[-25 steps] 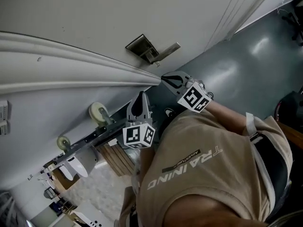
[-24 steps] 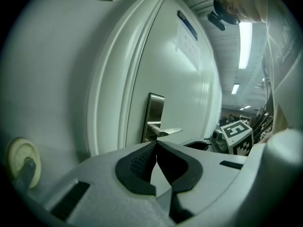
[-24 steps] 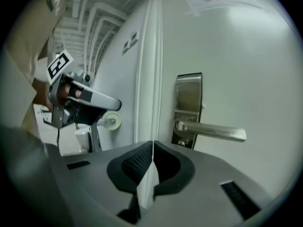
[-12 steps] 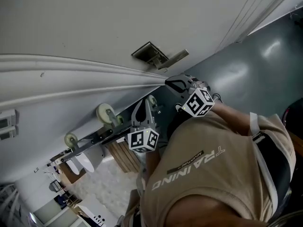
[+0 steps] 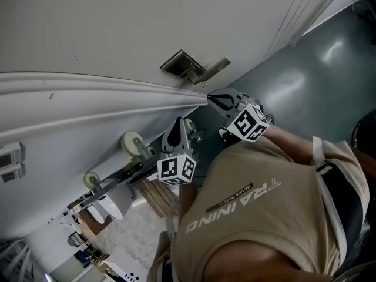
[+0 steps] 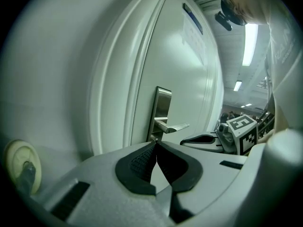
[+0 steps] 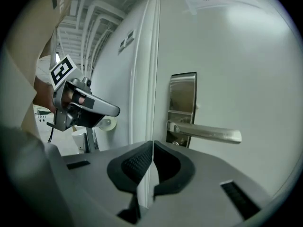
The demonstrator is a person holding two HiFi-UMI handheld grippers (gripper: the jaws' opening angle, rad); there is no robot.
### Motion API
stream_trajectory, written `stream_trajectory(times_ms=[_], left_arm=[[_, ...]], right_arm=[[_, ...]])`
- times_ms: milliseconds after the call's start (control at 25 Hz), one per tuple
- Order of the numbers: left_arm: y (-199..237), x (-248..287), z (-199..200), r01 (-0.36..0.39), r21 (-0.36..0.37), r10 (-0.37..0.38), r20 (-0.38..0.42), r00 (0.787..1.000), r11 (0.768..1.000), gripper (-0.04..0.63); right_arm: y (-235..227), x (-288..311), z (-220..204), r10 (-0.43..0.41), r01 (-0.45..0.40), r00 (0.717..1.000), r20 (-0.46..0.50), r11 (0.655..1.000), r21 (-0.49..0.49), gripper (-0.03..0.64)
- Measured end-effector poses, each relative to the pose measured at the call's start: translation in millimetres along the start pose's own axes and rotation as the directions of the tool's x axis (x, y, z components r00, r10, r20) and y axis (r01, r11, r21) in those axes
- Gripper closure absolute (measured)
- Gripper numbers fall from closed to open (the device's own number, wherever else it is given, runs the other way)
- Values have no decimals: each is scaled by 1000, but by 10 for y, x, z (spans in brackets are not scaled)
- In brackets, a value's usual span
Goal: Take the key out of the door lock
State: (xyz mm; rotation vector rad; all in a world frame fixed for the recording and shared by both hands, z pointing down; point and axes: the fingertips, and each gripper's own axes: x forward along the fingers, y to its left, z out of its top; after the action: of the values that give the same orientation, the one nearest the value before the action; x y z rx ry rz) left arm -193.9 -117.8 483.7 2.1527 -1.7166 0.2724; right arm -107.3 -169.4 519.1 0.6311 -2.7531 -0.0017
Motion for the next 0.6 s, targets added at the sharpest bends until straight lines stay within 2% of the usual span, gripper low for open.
stream_trajectory(times_ms=[80,200,320,400,600], left_arm=[[-5,30,-4,27,6,-27,-2,1000,1000,589],[35,-19,53,47,34,-47,14,999,998,589],[112,-73,139,37,42,-40,57,998,998,589],[116,-86,220,51,40,-55,89,994,998,589],[105,-96,378,98,65,-106,139,985,993,589]], right_arm=[[-42,23,30,-6,6,1000,-8,1000,8,601],[-29,52,137,14,-17,1000,20,992,126,601],[-96,68,206,22,-42,997,71,955,293,601],[-163,66,204,9,-37,997,77,928,372,601],[-172,57,178,-18,-3,999,48,913,408,601]])
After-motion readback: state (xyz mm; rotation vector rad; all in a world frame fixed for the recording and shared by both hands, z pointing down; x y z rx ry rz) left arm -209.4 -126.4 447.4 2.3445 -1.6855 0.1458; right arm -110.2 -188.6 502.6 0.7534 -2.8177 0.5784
